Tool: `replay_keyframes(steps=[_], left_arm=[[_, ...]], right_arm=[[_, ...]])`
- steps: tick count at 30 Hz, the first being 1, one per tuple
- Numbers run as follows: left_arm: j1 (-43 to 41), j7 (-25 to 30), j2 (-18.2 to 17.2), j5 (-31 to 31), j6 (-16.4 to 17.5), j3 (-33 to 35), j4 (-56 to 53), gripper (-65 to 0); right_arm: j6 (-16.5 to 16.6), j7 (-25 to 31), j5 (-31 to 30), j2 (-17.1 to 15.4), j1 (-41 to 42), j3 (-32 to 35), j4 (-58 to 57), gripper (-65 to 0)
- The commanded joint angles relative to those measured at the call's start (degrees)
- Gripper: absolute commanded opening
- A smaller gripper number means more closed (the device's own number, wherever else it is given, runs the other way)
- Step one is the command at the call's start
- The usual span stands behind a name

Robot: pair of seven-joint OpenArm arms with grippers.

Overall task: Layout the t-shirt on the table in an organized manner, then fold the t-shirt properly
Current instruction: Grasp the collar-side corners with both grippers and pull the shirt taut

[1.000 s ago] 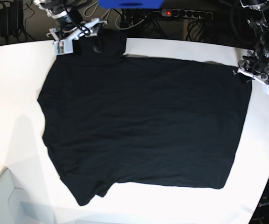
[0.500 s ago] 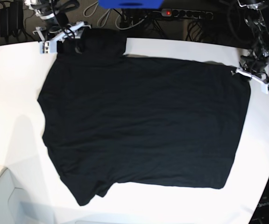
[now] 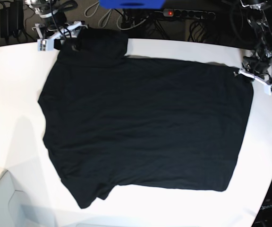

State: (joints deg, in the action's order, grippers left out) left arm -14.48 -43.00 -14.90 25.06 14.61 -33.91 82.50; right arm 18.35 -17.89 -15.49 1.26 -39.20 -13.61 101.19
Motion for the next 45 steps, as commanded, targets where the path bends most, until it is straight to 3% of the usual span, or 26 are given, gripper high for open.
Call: replay_keyframes(steps=[1,6,14,19,22,37,45], left_arm=[[-0.9,-2.6,-0.2,-0.5,0.0,0.2,0.0,-64.9],[-1.0,-2.6,-0.2,-0.6,0.0,0.2,0.0,-64.9],[-1.0,-2.6,-0.2,-0.3,0.0,0.2,0.0,-64.9],[-1.0,-2.6,-0.2,-0.2,0.0,0.1,0.4,-64.9],[-1.0,-2.6,-0.2,-0.2,0.0,-0.2,0.6,-64.9],[-1.5,-2.6,-0.4,0.0,0.0,-0.5,7.3,-64.9],[-0.9,-2.7,-1.7,7.6,0.0,-5.4,8.6,-64.9]], right_arm=[[0.4,-1.6,0.0,-0.1,0.1,0.1,-0.7,-21.5],[0.6,-1.6,0.0,-0.2,1.2,2.7,-3.6,-23.1],[0.6,-1.6,0.0,-0.3,1.3,5.5,-3.7,-48.5],[0.6,-1.6,0.0,-0.7,1.3,5.0,-3.3,-58.7],[0.6,-1.8,-0.1,-2.5,1.3,5.0,-2.2,-65.0],[0.6,-2.1,0.0,-4.7,3.5,4.9,7.2,-65.0],[0.6,-4.0,0.0,-5.0,8.0,1.3,7.2,-65.0]])
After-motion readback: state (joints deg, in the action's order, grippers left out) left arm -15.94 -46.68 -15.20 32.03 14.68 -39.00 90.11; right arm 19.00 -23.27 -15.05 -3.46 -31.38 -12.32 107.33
